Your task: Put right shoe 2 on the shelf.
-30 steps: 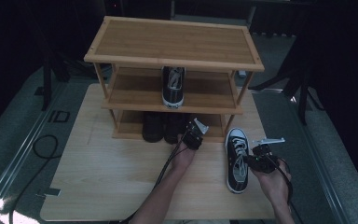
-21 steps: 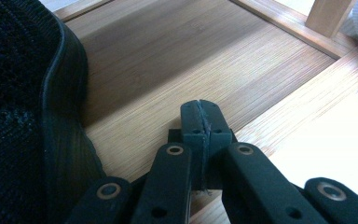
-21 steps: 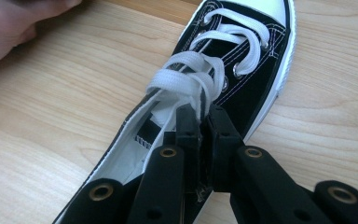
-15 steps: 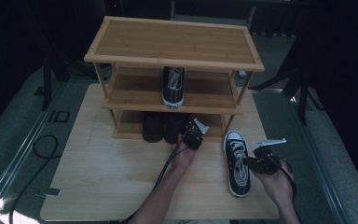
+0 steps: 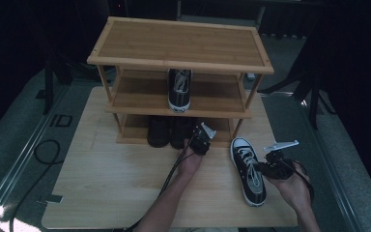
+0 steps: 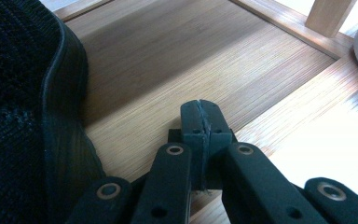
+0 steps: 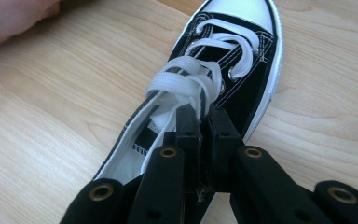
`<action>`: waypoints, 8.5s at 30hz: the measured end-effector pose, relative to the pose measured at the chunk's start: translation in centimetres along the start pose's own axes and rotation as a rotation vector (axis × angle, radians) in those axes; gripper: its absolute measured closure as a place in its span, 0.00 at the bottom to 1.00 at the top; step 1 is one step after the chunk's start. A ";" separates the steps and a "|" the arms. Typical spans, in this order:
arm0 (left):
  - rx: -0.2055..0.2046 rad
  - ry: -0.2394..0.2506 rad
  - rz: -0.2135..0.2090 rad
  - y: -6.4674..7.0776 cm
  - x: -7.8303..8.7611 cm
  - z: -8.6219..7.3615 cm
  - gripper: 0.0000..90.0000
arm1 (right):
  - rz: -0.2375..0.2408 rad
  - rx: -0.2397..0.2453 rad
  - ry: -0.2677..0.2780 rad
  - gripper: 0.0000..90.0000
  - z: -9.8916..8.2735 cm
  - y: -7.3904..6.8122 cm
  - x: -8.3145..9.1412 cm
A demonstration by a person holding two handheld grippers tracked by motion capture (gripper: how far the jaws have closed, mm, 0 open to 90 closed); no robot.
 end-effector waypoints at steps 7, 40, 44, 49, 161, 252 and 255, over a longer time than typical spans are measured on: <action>-0.001 0.000 0.000 0.0 0.0 0.0 1.00 | 0.012 0.045 -0.001 0.95 0.5 -0.1 0.8; 0.000 0.000 0.000 0.0 0.0 0.0 1.00 | 0.096 0.176 0.033 0.95 1.8 0.0 3.8; 0.001 0.000 0.000 0.0 0.0 0.0 1.00 | 0.102 0.184 0.039 0.95 1.9 0.1 4.4; 0.000 0.000 0.000 0.0 0.0 0.0 1.00 | 0.104 0.193 0.049 0.95 2.1 0.3 4.9; -0.013 -0.001 0.016 -0.2 0.1 0.0 1.00 | 0.246 0.387 0.410 0.96 13.5 -4.0 12.2; -0.001 0.003 0.016 -0.1 0.1 0.0 1.00 | -0.040 0.035 0.488 1.00 10.2 -2.8 6.7; -0.001 0.003 0.016 -0.1 0.1 0.0 1.00 | -0.039 0.052 0.477 1.00 8.9 -3.6 6.5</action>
Point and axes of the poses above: each handheld gripper's, and its own axes: x roughly backward along the jaws, z roughly out of its top, y roughly to its right, the point moved 1 cm from there along -x, roughly forward along the jaws, and after that the axes turned 5 degrees about x, right-handed, at the moved point
